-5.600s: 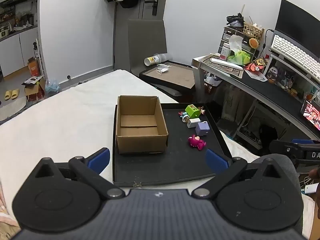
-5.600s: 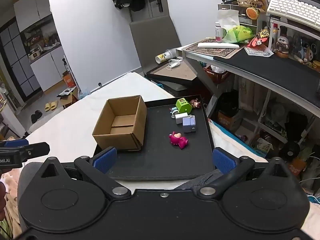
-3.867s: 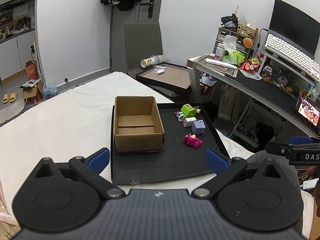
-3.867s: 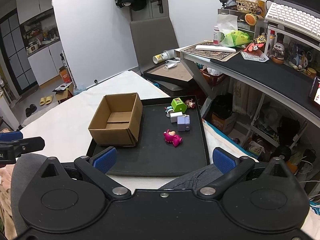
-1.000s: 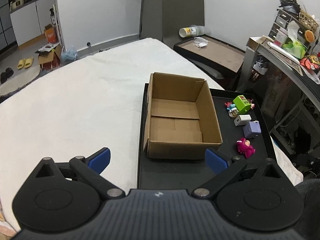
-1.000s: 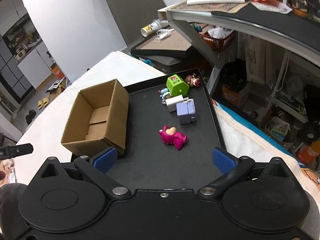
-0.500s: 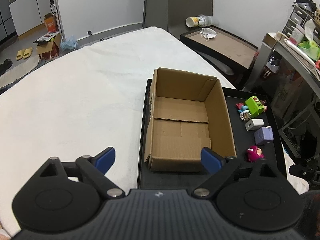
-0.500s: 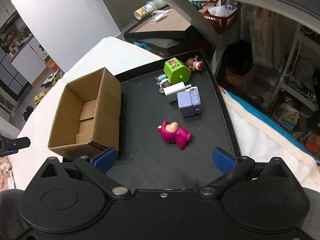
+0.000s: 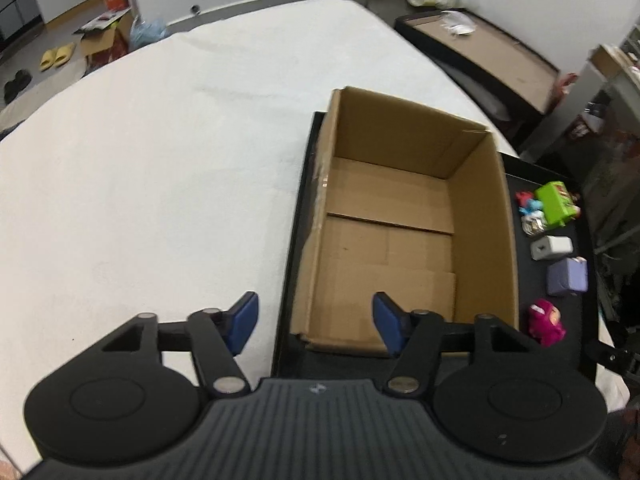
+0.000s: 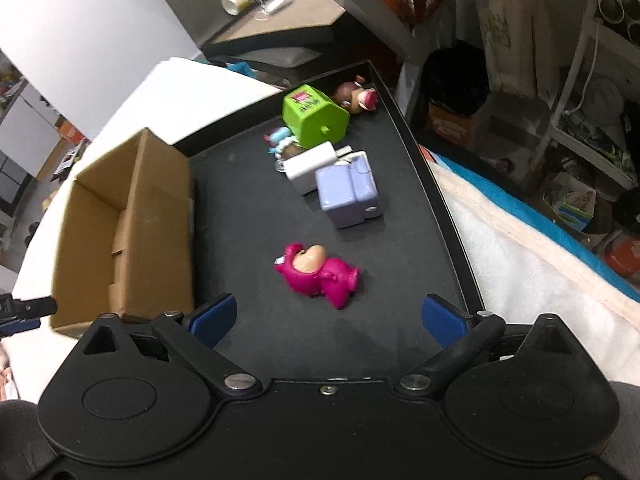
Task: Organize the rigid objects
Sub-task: 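Grip the cardboard box wall with the left gripper while the right gripper approaches the pink figurine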
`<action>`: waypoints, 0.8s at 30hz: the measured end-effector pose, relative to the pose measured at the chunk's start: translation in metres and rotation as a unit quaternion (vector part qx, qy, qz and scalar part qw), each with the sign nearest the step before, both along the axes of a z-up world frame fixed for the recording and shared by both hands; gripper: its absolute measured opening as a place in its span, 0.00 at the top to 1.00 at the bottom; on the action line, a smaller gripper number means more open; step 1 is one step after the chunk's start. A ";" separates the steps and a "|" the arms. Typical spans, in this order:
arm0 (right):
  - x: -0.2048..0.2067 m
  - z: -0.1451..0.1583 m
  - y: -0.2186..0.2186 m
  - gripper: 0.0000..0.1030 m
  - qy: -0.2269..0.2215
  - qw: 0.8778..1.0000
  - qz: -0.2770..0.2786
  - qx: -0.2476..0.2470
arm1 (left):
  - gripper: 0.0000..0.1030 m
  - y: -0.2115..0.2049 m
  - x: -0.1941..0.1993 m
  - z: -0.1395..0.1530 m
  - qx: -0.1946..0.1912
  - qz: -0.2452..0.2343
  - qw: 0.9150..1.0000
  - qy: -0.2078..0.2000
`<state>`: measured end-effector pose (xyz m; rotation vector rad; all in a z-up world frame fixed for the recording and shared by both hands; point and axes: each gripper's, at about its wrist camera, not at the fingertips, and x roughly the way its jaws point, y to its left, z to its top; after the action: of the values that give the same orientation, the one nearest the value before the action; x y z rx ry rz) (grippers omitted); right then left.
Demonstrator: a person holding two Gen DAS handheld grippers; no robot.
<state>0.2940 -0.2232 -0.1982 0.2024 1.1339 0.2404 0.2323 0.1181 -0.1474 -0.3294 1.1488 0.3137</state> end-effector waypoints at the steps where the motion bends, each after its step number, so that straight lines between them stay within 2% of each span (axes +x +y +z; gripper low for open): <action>1: 0.003 -0.004 0.000 0.06 0.004 1.000 -0.006 0.001 | 0.50 0.001 0.004 -0.002 0.001 0.002 1.000 0.010; 3: 0.008 -0.011 0.000 0.06 0.014 1.000 -0.013 0.002 | 0.57 0.004 0.012 -0.007 -0.003 0.008 0.999 0.034; 6: 0.014 -0.018 0.001 0.06 0.021 1.000 -0.022 0.000 | 0.60 0.006 0.023 -0.014 -0.007 0.012 0.998 0.057; 11: 0.023 -0.029 0.005 0.06 0.028 0.999 -0.032 -0.004 | 0.68 0.004 0.034 -0.024 -0.009 0.005 0.997 0.076; 13: 0.026 -0.035 0.006 0.06 0.031 0.999 -0.036 -0.006 | 0.74 0.003 0.035 -0.030 -0.004 0.002 0.997 0.082; 14: 0.028 -0.037 0.006 0.06 0.034 0.999 -0.038 -0.004 | 0.80 0.004 0.034 -0.032 -0.011 0.003 0.996 0.084; 17: 0.029 -0.041 0.008 0.06 0.035 0.999 -0.042 -0.002 | 0.88 0.009 0.031 -0.032 -0.027 0.009 0.997 0.076; 24: 0.029 -0.040 0.017 0.05 0.028 0.998 -0.048 -0.018 | 0.89 0.008 0.022 -0.029 -0.030 -0.011 0.998 0.054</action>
<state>0.3228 -0.2064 -0.2379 0.2321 1.1798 0.1308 0.2548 0.1265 -0.1767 -0.3559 1.2684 0.2794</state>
